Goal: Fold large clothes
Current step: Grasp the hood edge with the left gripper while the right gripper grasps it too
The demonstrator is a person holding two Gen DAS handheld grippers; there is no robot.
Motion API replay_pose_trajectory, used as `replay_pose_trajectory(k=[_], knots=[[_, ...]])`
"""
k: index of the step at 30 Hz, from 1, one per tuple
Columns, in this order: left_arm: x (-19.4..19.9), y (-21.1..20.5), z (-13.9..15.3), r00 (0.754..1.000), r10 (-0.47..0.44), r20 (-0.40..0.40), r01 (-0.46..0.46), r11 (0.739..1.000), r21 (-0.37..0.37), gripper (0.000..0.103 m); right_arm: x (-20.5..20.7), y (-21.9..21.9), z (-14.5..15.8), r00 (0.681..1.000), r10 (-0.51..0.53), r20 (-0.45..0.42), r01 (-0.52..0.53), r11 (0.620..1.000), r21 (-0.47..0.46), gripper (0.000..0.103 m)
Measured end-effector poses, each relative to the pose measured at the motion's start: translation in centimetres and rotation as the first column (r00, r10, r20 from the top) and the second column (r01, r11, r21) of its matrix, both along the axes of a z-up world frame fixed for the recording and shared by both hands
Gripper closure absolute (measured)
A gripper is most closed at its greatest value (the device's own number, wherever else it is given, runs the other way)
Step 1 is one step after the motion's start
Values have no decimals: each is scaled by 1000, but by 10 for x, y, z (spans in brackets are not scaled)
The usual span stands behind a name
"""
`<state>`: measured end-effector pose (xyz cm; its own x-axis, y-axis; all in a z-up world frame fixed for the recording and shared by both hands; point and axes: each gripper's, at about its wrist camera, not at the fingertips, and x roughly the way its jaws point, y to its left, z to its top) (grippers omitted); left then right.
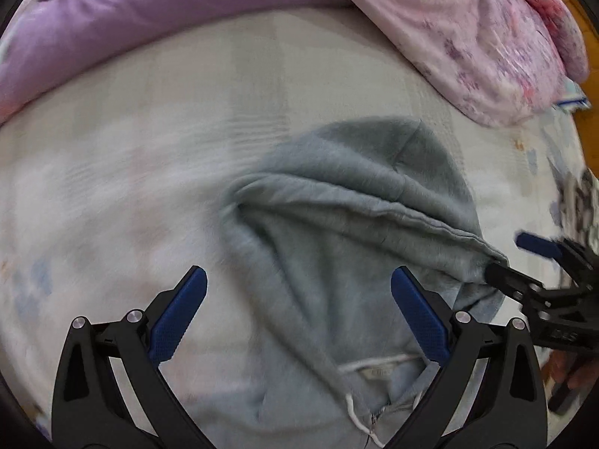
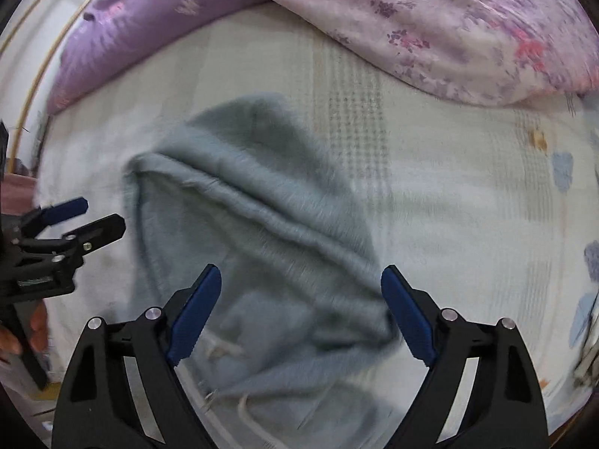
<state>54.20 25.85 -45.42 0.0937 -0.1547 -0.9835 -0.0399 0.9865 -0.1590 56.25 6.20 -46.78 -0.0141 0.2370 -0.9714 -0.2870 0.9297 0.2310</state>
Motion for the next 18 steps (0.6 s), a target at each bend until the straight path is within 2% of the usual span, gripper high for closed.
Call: replay_pose_trajectory(k=[2,4,6,7,8,9,10,11,13,14,15,16,18], knots=[[12,4,-16,1000,-16,-8,16,1000,21,5,7,4,-14,1000,8,-22,-9,999,-33,20],[22,9,-30,1000,-26,-9,27,998,58,5,11,6,-21,1000,7,-22,-7,1000,-25,28],[29,12,-40,999,-42,3,42,997,70,5,15,7,-32,998,20,-54,-20,1000,-3,45],[32,14,-46,999,-46,0,46,994,96,5,16,8,-37,998,27,-62,-29,999,-21,48],[35,17,-54,999,-48,-16,50,990,129,5,16,8,-41,997,35,-66,-38,998,-41,59],[36,19,-61,998,-49,-31,53,990,131,5,16,8,-44,996,43,-72,-47,998,-53,66],[36,22,-66,998,-51,-44,56,992,117,7,16,7,-46,996,44,-79,-49,997,-53,69],[36,24,-71,997,-53,-62,58,994,94,20,16,5,-47,996,36,-83,-41,998,-49,75],[34,27,-73,997,-58,-55,64,993,104,36,17,1,-47,996,22,-85,-26,999,-48,83],[34,30,-69,998,-48,-34,51,994,92,62,18,-1,-45,996,4,-87,-8,999,-38,87],[34,33,-65,999,-30,-29,32,998,61,79,18,-3,-42,996,-11,-85,8,1000,-30,90],[34,37,-60,999,2,-34,-2,1000,22,89,18,-4,-39,997,-14,-80,11,999,-31,90],[35,47,-48,996,80,-29,-81,997,-5,92,16,0,-31,998,18,-54,-21,999,-42,93]])
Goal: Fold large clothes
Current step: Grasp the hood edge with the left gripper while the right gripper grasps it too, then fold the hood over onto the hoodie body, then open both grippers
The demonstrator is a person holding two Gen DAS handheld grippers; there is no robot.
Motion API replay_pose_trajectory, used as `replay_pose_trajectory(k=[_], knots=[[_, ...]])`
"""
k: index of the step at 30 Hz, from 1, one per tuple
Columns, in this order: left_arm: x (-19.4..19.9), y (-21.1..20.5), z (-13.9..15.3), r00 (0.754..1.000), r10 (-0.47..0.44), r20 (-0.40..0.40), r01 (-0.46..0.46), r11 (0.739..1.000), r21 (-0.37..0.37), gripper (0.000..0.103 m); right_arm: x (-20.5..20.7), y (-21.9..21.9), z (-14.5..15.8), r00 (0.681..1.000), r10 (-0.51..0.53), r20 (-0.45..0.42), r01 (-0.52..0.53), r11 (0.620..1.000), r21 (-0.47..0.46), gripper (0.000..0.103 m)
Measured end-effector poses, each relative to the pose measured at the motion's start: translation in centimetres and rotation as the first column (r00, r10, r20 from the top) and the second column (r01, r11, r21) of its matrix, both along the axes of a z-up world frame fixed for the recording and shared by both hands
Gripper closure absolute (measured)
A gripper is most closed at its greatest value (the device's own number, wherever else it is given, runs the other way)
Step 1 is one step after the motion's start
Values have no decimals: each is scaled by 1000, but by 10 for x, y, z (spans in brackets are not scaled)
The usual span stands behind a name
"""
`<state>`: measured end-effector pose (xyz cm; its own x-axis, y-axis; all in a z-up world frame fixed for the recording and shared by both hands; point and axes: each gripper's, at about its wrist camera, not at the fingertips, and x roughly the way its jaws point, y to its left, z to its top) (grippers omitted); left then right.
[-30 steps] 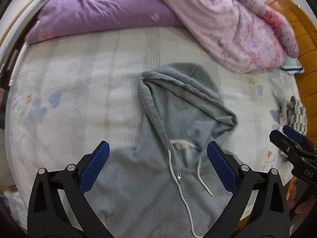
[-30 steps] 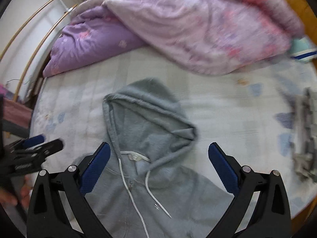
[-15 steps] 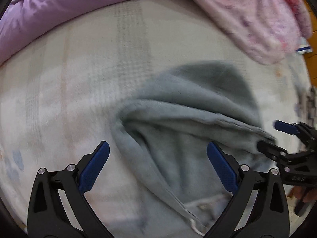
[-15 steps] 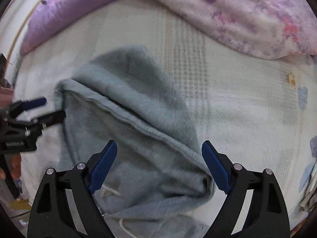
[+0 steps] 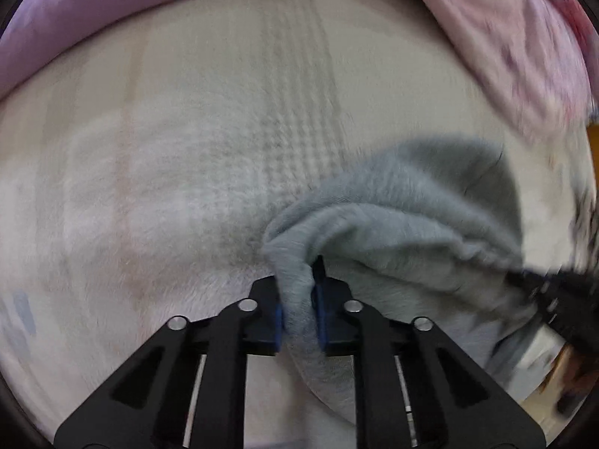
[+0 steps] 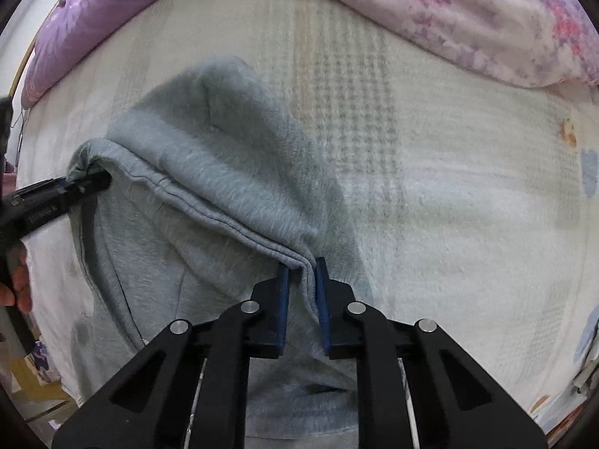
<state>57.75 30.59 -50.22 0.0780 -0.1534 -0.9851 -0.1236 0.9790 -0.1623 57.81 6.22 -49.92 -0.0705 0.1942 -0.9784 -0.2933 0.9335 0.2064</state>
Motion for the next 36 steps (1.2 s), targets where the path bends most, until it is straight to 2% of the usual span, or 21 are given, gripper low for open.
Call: replay_pose_trajectory(k=[2,5,9,11,16,18,21,22,24,26,29,32,36], knots=[[-1,2,12,1000,15,9,-15,1000,-5,93,-4,2,12,1000,13,28,-13,1000,-11,94],[-7,-4,36,999,-20,45,18,999,30,94,-10,-3,33,998,-29,61,28,1000,3,94],[-26,-19,65,997,-1,77,-2,999,42,94,-22,-13,70,993,-60,99,55,997,53,95],[-46,-30,88,993,2,115,-5,1000,23,94,-30,-14,83,992,-50,117,41,996,77,95],[-83,-45,124,987,-39,158,31,998,54,94,-74,-7,118,984,-71,163,53,992,116,95],[-100,-49,139,984,-41,175,31,998,56,94,-95,-2,118,982,-76,174,53,990,130,95],[-134,-49,161,981,-24,193,14,998,55,94,-124,-4,139,978,-80,192,50,987,156,95],[-148,-52,169,979,-27,203,14,998,64,94,-121,-2,134,978,-80,192,48,985,167,95],[-172,-57,181,975,-41,220,24,997,79,94,-140,-4,145,975,-88,202,49,981,189,95],[-200,-63,190,971,-61,229,37,994,106,93,-167,-6,157,974,-74,214,32,980,195,95],[-238,-67,196,971,-66,228,44,994,102,93,-201,-7,165,976,-43,215,2,982,189,95],[-273,-71,192,974,-76,213,52,992,115,93,-235,-11,159,981,-20,192,-16,984,179,95],[-314,-73,174,985,-69,160,51,992,115,93,-266,-12,140,991,-2,136,-23,983,181,95]])
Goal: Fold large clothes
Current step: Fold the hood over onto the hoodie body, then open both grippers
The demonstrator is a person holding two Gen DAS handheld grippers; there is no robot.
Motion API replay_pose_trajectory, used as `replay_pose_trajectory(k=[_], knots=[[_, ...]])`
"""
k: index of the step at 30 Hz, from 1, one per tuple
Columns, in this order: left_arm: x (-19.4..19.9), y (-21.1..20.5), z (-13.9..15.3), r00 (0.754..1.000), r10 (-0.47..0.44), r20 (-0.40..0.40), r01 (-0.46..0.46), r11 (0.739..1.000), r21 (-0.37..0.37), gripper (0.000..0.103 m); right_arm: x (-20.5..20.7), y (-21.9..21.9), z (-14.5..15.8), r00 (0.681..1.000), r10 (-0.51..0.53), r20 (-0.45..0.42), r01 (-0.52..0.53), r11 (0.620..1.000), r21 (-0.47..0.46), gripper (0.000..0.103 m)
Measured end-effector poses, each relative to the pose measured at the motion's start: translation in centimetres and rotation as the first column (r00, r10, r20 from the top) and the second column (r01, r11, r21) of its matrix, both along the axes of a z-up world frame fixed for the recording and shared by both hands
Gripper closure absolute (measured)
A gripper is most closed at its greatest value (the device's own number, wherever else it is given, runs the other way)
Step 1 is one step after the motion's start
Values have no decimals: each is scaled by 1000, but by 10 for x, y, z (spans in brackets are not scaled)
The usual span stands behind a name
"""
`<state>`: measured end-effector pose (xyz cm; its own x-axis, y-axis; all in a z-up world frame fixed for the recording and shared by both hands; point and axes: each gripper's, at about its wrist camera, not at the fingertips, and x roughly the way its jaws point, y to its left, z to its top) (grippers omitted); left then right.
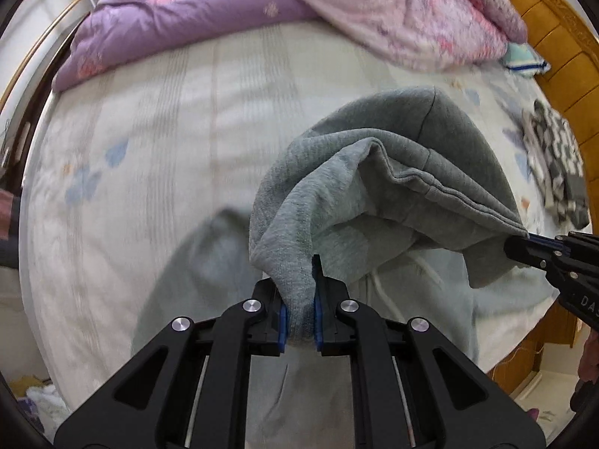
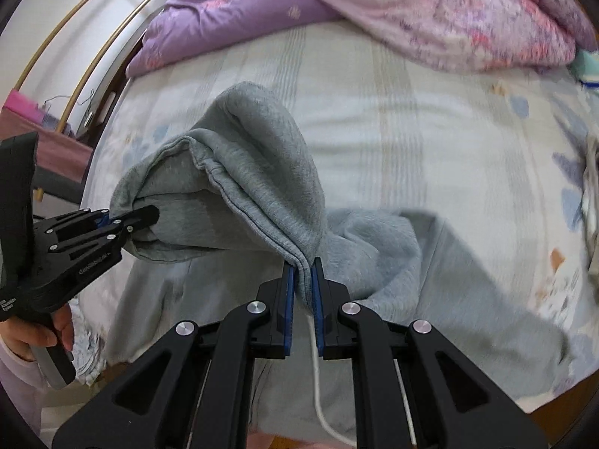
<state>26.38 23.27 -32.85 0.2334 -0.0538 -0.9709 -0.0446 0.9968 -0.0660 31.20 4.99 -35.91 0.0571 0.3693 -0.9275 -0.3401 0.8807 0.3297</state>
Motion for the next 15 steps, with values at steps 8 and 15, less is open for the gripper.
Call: replay_pose_trajectory(k=[8,15], knots=[[-61,1,-53,991,22,-130,-26,999,-24,91,-60,-1,-63,990,34,-139,-46,995,-84,95],[-97,1,-97,954,-11,-301,3,1000,-25,47,-97,-1,-115,934,75,-348,-137,978,-157,78]])
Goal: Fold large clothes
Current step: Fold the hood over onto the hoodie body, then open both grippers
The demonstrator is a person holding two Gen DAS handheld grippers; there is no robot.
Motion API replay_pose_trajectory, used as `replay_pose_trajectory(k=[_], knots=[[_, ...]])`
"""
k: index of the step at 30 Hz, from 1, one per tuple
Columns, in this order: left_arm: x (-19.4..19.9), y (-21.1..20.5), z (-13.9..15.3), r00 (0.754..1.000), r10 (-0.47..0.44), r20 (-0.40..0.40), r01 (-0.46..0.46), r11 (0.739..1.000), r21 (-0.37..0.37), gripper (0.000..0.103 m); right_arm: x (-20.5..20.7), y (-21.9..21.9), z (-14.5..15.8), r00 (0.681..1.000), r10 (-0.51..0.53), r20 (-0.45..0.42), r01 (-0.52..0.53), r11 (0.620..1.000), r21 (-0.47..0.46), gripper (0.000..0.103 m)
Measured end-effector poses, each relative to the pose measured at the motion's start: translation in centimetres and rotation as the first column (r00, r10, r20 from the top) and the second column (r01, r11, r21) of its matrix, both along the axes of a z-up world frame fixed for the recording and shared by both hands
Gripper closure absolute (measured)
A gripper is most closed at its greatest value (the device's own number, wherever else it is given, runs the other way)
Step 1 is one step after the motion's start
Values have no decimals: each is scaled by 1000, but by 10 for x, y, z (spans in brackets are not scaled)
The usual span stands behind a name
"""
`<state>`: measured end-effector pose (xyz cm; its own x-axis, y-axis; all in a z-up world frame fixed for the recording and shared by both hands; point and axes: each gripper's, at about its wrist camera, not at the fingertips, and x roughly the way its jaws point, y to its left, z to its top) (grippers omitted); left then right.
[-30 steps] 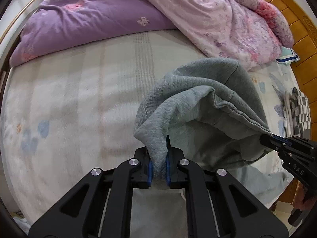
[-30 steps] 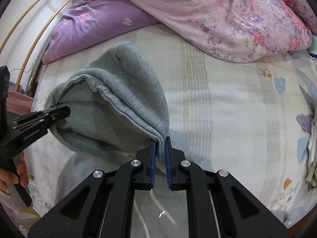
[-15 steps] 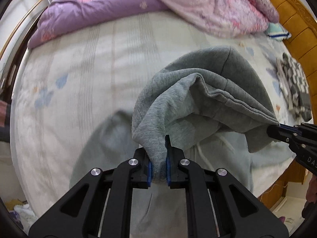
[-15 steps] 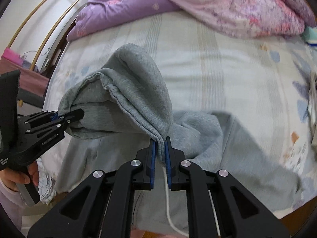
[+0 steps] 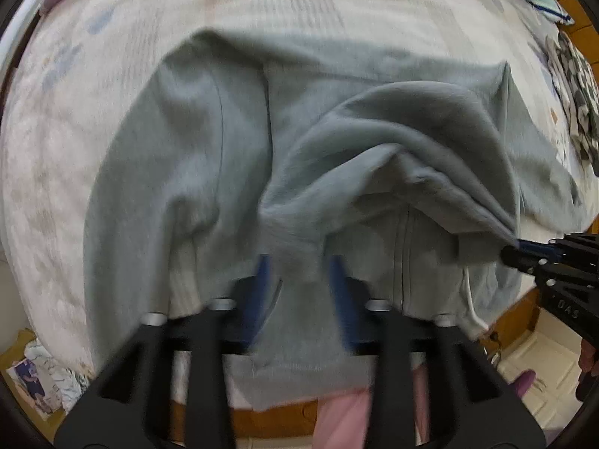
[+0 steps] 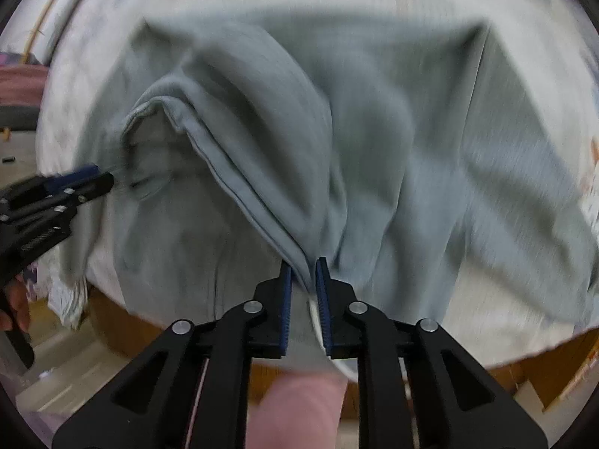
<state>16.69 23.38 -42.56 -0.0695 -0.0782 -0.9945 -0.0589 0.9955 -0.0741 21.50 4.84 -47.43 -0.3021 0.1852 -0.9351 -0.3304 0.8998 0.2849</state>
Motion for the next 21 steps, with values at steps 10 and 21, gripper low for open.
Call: replay_pose_trajectory(k=[10,21], knots=[[47,20,77,956,57,286,-35,996,-81,25,44,-17,64,979,-117,168,91,984,152,27],[95,-10,-47,996,22,88,-9,988,-153,51,90,27,-29,966,-255,-55,260,949,177,76]])
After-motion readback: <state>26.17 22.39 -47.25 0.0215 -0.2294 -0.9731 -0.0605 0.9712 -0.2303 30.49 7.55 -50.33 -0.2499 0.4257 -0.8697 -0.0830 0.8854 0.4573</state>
